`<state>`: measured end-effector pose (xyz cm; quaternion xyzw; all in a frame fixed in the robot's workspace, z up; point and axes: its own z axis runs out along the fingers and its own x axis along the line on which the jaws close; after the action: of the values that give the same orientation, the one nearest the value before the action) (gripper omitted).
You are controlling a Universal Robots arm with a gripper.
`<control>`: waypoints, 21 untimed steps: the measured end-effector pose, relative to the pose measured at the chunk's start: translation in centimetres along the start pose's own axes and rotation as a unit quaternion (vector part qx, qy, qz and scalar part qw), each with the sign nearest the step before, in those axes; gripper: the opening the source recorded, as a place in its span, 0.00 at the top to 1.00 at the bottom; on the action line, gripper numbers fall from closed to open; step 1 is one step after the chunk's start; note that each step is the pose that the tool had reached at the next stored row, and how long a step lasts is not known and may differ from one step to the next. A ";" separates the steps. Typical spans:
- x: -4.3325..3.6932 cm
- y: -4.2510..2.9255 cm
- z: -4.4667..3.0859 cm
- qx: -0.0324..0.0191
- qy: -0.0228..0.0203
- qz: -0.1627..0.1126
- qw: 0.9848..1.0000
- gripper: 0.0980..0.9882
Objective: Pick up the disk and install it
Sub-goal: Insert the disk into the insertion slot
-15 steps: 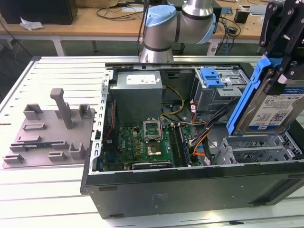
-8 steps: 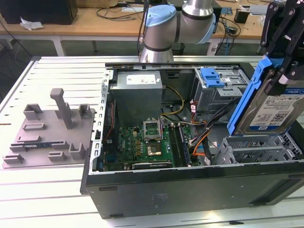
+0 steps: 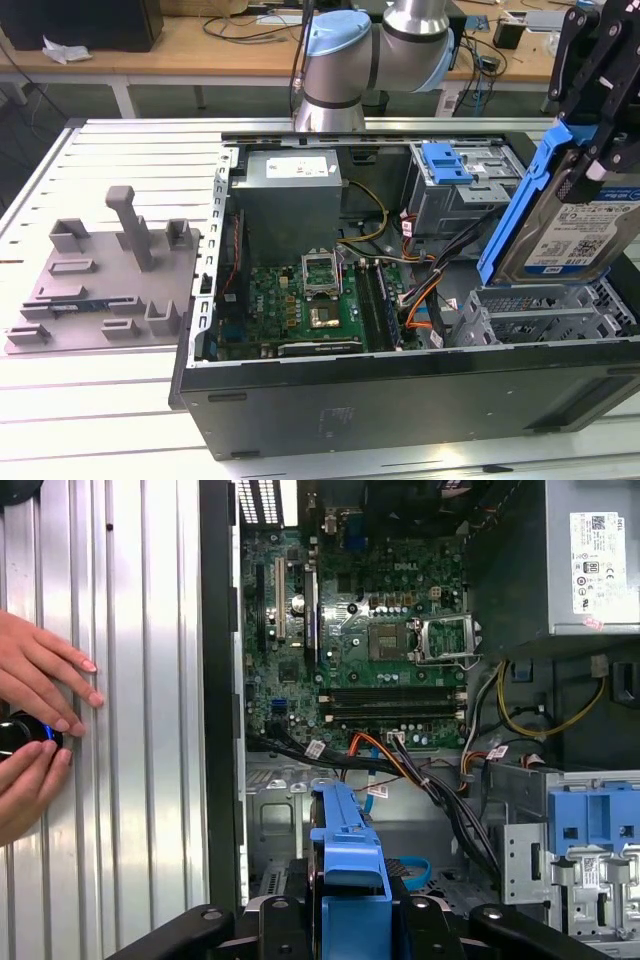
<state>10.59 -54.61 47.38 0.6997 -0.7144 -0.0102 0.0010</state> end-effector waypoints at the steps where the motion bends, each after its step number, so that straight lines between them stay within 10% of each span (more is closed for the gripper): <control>1: 0.01 0.00 0.00 0.000 0.000 0.000 1.000 0.70; 21: 0.02 -0.50 0.02 0.000 0.000 0.000 1.000 0.70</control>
<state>11.09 -54.64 47.35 0.6997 -0.7144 -0.0102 0.0010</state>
